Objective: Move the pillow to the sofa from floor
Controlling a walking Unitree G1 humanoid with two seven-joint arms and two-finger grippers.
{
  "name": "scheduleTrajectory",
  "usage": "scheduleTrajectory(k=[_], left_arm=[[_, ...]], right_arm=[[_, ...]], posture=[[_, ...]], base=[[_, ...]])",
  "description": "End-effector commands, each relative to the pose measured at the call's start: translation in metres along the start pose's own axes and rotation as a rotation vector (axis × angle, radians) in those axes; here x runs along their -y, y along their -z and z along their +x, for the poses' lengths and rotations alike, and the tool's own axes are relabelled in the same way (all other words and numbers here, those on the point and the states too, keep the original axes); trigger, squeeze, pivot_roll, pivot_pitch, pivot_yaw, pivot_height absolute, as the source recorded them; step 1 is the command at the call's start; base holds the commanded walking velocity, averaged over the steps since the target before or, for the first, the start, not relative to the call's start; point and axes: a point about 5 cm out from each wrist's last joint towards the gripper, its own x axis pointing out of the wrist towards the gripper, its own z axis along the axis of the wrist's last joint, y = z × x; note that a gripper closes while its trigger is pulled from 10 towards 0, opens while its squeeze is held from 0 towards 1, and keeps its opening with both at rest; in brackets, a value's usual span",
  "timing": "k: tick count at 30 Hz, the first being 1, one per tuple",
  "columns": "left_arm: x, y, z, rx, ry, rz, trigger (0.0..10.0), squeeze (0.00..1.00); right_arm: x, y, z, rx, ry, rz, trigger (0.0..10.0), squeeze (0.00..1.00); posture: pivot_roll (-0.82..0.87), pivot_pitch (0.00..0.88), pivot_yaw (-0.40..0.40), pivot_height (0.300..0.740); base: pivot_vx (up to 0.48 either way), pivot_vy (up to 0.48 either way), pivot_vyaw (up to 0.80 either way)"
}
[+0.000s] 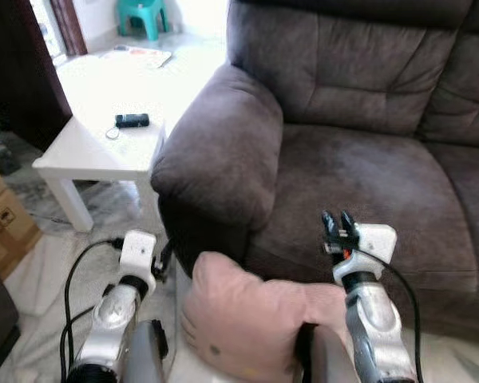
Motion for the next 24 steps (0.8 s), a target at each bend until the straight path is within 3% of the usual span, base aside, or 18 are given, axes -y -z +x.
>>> scheduleTrajectory(k=[1,4,6,10,15,20,21,24], left_arm=[[0.004,-0.001,0.002,-0.003,0.022,0.013,10.0,0.00],[0.003,0.000,0.000,-0.004,0.019,0.015,10.0,0.00],[0.002,-0.001,-0.001,-0.001,0.012,0.023,10.0,0.00],[0.001,-0.002,-0.001,0.006,0.002,0.027,10.0,0.00],[0.000,-0.006,0.003,0.022,-0.009,0.024,10.0,0.00],[0.003,-0.004,0.005,0.005,0.000,0.007,10.0,0.00],[0.005,-0.001,0.006,-0.023,0.018,-0.048,10.0,0.00],[0.004,0.002,0.010,-0.050,0.022,-0.083,10.0,0.00]], right_arm=[[0.005,-0.014,0.001,0.069,0.016,0.004,10.0,0.00],[-0.004,-0.033,0.000,0.153,-0.031,0.015,10.0,0.00],[-0.012,-0.059,-0.001,0.243,-0.067,0.007,10.0,0.00],[-0.013,-0.069,0.001,0.278,-0.064,0.008,10.0,0.00],[-0.026,-0.105,0.015,0.389,-0.086,0.044,10.0,0.00],[-0.033,-0.114,0.018,0.408,-0.106,0.048,10.0,0.00],[-0.034,-0.118,0.020,0.418,-0.107,0.052,10.0,0.00],[-0.035,-0.127,0.022,0.439,-0.110,0.057,10.0,0.00]], posture=[[0.05,0.000,-0.070,0.427],[0.05,0.000,-0.068,0.427],[0.05,0.000,-0.066,0.427],[0.05,0.000,-0.064,0.427],[0.05,0.000,-0.064,0.427],[0.05,0.000,-0.067,0.427],[0.05,0.000,-0.072,0.427],[0.05,0.000,-0.074,0.427]], base=[[0.000,0.000,0.00],[0.000,0.000,0.00],[0.000,0.000,0.00],[0.000,0.000,0.00],[0.000,0.000,0.00],[0.000,0.000,0.00],[0.000,0.000,0.00],[0.000,0.000,0.00]])
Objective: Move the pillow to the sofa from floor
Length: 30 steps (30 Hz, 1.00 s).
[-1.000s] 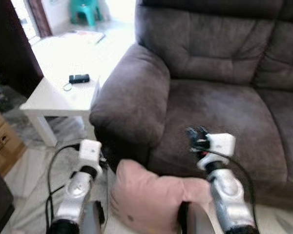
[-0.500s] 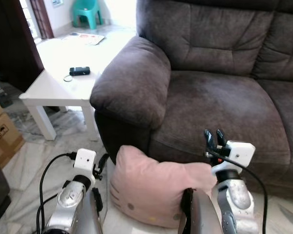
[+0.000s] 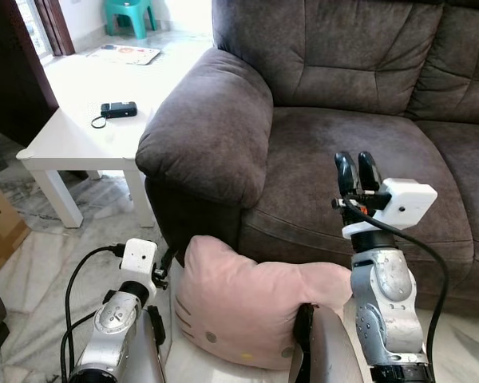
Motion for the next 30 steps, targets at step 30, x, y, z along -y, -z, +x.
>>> scheduleTrajectory(k=[30], left_arm=[[0.001,-0.024,0.039,0.030,-0.021,-0.145,10.0,0.00]], right_arm=[[0.089,0.113,-0.071,-0.847,0.258,-0.275,10.0,0.00]], posture=[[-0.02,0.000,-0.216,0.427]], base=[[0.000,0.000,0.00]])
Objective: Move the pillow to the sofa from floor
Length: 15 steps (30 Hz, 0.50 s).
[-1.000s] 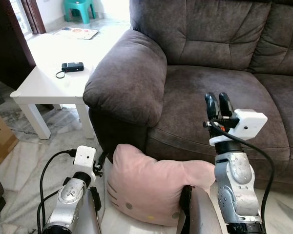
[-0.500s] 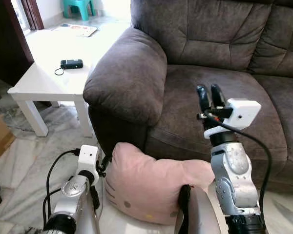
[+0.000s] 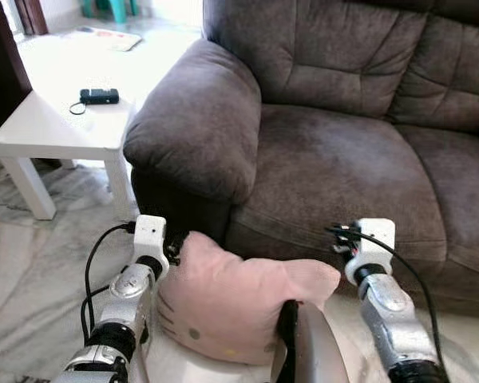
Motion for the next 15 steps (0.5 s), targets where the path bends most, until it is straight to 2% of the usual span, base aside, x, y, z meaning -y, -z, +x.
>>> scheduleTrajectory(k=[1,2,3,6,7,8,13,15], left_arm=[[0.004,0.003,0.001,-0.012,0.007,-0.033,10.0,0.00],[0.005,0.005,0.000,-0.012,0.015,-0.046,10.0,0.00],[0.006,0.007,-0.001,-0.016,0.031,-0.046,10.0,0.00],[0.006,0.008,-0.002,-0.022,0.041,-0.038,10.0,0.00],[0.004,0.010,-0.003,-0.026,0.032,-0.032,10.0,0.93],[-0.001,0.014,-0.008,-0.035,0.020,-0.038,10.0,1.00],[-0.009,0.019,-0.015,-0.047,-0.006,-0.050,10.0,1.00],[-0.021,0.026,-0.019,-0.102,-0.052,-0.045,10.0,1.00]], right_arm=[[0.013,0.030,-0.005,-0.164,0.042,-0.015,10.0,0.00],[0.019,0.051,-0.011,-0.273,0.036,-0.023,10.0,0.00],[0.020,0.063,-0.016,-0.325,0.005,-0.048,10.0,0.00],[0.020,0.069,-0.019,-0.341,-0.011,-0.059,10.0,0.00],[0.020,0.071,-0.020,-0.348,-0.017,-0.055,10.0,0.00],[0.015,0.072,-0.023,-0.346,-0.046,-0.047,10.0,0.00],[0.006,0.067,-0.026,-0.300,-0.108,-0.024,10.0,0.00],[-0.001,0.061,-0.026,-0.248,-0.152,0.016,10.0,0.00]], posture=[[-0.03,0.000,-0.230,0.427],[-0.03,0.000,-0.235,0.427],[-0.03,0.000,-0.246,0.427],[-0.03,0.000,-0.247,0.427],[-0.03,0.009,-0.251,0.427],[-0.03,0.032,-0.259,0.427],[-0.03,0.060,-0.261,0.427],[-0.04,0.078,-0.258,0.427]], base=[[0.000,0.000,0.00],[0.000,0.000,0.00],[0.000,0.000,0.00],[0.000,0.000,0.00],[0.000,0.000,0.00],[0.000,0.000,0.00],[0.000,0.000,0.00],[0.000,0.000,0.00]])
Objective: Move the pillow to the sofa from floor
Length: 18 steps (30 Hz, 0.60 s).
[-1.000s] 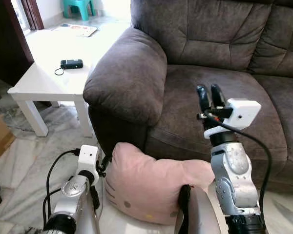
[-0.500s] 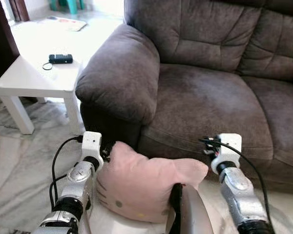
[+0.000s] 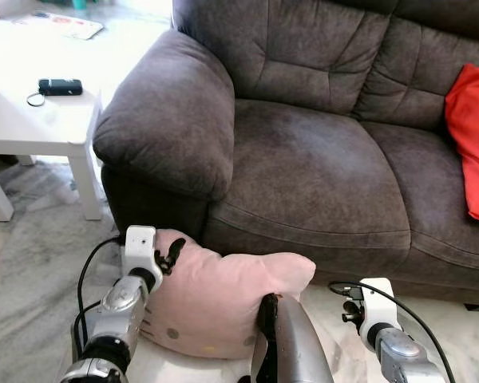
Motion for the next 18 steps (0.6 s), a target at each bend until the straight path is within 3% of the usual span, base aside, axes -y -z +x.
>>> scheduleTrajectory(k=[1,9,18], left_arm=[[-0.010,0.005,-0.003,-0.051,-0.041,0.003,10.0,1.00],[-0.030,-0.006,-0.008,-0.030,-0.064,-0.002,10.0,1.00],[-0.024,-0.019,-0.003,-0.024,0.101,-0.008,10.0,1.00]], right_arm=[[-0.003,-0.007,-0.003,0.064,-0.040,0.020,10.0,0.00],[-0.018,-0.007,-0.016,0.127,-0.102,0.068,10.0,0.00],[-0.022,-0.018,-0.031,0.257,-0.111,0.127,10.0,0.00]], posture=[[-0.03,0.090,-0.256,0.427],[-0.03,0.149,-0.243,0.427],[-0.04,0.220,-0.220,0.427]], base=[[0.000,0.000,0.00],[0.000,0.000,0.00],[0.000,0.000,0.00]])
